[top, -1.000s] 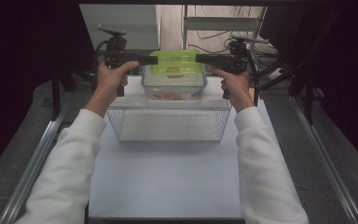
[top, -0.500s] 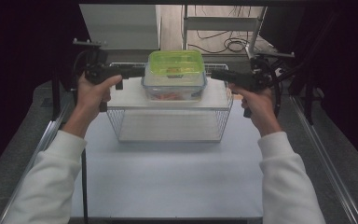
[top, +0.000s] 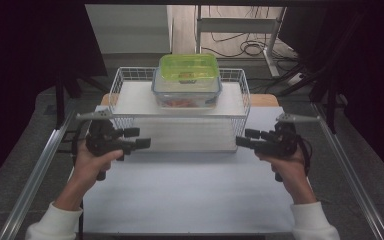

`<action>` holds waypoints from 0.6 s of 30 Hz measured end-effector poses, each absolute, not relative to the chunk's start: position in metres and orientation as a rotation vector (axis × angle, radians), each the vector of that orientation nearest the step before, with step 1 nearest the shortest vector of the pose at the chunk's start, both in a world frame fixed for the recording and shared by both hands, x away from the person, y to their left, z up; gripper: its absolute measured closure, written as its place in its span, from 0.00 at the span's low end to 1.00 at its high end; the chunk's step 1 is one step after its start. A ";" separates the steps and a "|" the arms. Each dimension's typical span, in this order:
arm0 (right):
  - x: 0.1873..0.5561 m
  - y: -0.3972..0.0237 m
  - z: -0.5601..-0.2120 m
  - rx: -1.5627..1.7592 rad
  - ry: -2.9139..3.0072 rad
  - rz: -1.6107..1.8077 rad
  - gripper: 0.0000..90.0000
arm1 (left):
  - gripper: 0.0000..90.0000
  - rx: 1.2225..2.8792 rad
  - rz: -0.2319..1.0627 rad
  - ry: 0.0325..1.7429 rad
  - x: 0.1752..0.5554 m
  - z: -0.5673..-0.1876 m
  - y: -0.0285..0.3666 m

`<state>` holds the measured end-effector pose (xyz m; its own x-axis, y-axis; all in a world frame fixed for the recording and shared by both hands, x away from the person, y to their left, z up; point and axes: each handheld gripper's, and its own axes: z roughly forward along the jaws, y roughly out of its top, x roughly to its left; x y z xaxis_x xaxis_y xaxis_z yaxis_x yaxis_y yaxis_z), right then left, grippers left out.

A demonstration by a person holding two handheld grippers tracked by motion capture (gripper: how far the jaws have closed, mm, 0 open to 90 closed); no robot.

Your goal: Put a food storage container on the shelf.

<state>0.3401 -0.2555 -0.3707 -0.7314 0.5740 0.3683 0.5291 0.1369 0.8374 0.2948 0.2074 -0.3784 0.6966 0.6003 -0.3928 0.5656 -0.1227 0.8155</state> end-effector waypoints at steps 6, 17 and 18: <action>0.328 -0.259 -0.401 1.151 2.345 1.687 0.37 | 0.26 1.823 0.038 0.947 0.284 -0.407 0.205; 0.325 -0.262 -0.410 1.154 2.354 1.661 0.35 | 0.26 1.839 0.041 0.962 0.284 -0.421 0.206; 0.325 -0.263 -0.411 1.156 2.352 1.658 0.34 | 0.26 1.844 0.043 0.964 0.284 -0.422 0.206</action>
